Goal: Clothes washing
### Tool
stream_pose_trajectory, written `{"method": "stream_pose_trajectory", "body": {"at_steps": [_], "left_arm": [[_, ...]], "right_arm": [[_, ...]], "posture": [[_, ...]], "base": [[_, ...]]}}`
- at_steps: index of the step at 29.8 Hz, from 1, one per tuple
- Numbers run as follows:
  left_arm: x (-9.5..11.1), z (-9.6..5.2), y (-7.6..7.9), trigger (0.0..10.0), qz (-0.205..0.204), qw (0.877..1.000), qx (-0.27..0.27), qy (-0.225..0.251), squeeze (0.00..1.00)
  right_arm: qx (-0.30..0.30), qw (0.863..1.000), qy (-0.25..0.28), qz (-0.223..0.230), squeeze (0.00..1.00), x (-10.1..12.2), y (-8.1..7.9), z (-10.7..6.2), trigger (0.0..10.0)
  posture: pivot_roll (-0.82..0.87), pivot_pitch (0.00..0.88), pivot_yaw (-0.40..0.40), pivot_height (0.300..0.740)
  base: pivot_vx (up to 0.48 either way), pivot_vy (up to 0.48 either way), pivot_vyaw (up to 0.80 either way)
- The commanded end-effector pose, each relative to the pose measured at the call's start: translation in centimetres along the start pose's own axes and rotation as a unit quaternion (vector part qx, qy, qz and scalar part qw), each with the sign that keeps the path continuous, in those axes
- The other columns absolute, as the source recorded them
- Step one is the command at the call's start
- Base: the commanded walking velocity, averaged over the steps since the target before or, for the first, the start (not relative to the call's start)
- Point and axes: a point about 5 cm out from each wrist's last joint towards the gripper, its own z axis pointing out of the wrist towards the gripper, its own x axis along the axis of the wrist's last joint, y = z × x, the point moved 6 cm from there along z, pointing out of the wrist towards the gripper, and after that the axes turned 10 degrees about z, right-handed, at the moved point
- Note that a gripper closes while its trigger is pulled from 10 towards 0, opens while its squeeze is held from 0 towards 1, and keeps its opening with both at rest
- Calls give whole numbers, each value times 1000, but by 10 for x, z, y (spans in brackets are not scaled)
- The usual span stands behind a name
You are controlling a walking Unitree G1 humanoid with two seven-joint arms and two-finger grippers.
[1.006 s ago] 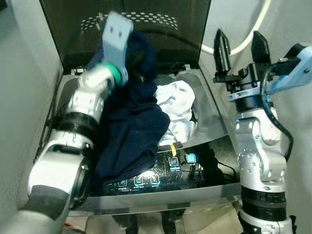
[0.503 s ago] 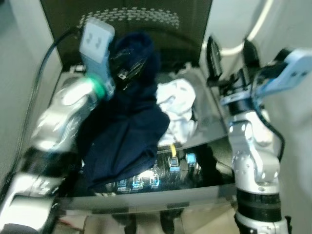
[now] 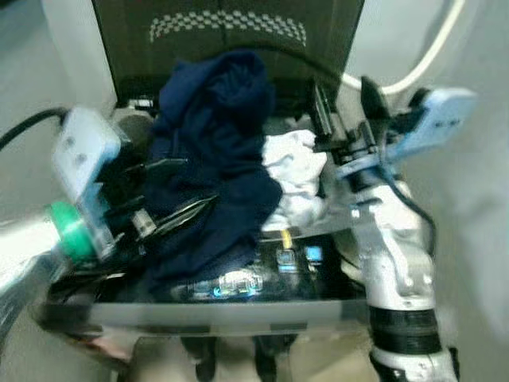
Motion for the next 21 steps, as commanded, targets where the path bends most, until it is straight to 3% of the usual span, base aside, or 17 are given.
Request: {"method": "stream_pose_trajectory", "body": {"at_steps": [1,6,18,19,20,21], "left_arm": [[3,-1,4,10000,-3,1000,-5,2,0],[-23,-8,15,10000,-63,997,3,-41,0],[-51,-9,4,10000,-66,993,23,-97,0],[-51,-9,3,9059,-67,993,26,-98,0],[-51,-9,3,9059,-67,993,26,-98,0],[-52,-8,1,4745,-70,992,28,-98,0]], "right_arm": [[4,1000,-1,5,0,-3,-1,0,10000],[10,1000,-5,7,0,-6,-2,1,10000],[4,1000,-3,1,0,-5,1,0,10000],[3,1000,-3,1,0,-5,2,-1,10000],[3,1000,-3,1,0,-5,2,-1,10000],[2,1000,-3,0,0,-5,2,-1,10000]], "posture": [[159,139,-6,728],[156,136,-12,728],[134,137,0,728],[132,138,2,728],[132,138,2,728],[127,139,4,728]], "base": [[0,0,0],[0,0,0],[0,0,0],[0,0,0],[0,0,0],[0,0,0]]}}
